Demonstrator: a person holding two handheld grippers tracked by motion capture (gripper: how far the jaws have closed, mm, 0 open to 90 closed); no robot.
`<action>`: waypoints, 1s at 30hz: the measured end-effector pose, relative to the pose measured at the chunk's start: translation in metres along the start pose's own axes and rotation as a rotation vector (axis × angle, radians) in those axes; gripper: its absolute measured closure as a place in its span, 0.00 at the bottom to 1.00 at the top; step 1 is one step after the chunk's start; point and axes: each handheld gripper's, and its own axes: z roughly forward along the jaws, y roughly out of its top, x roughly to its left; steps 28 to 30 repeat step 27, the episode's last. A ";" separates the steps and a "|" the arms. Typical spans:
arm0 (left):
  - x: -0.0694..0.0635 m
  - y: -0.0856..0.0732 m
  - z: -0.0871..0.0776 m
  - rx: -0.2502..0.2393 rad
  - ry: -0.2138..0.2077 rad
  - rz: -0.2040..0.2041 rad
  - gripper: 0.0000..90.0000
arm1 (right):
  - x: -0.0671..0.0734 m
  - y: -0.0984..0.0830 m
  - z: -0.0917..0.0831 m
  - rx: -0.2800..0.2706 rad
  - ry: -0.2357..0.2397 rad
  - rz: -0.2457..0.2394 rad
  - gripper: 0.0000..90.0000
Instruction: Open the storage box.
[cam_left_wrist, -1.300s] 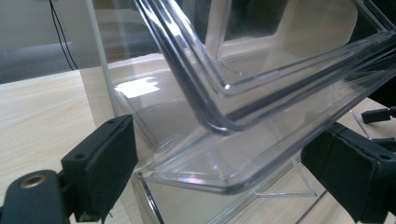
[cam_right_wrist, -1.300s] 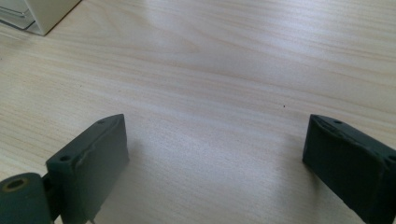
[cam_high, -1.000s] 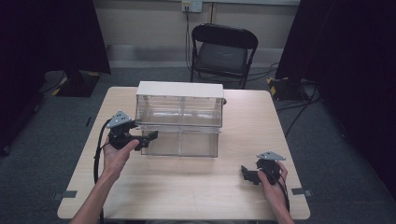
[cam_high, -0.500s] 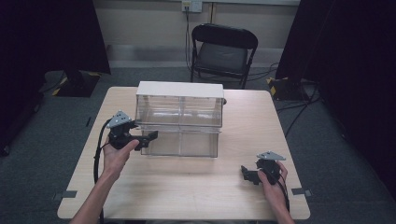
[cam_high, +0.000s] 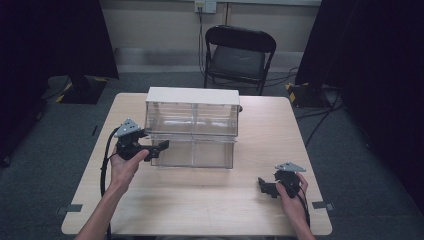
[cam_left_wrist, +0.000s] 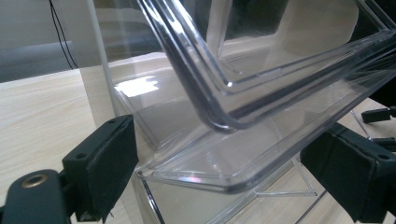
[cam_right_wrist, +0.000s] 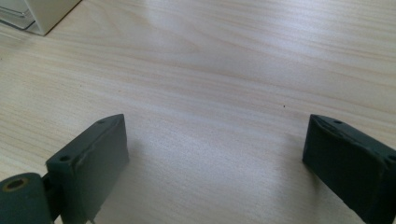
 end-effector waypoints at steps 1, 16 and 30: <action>0.000 0.000 0.000 0.000 0.000 0.000 0.12 | 0.000 0.000 0.000 0.000 0.000 0.000 0.07; 0.000 0.000 0.000 0.000 0.000 -0.003 0.12 | 0.000 0.000 0.000 0.000 0.000 0.000 0.07; 0.001 0.000 0.000 0.001 -0.007 -0.002 0.12 | 0.000 0.000 0.000 0.000 0.000 0.001 0.07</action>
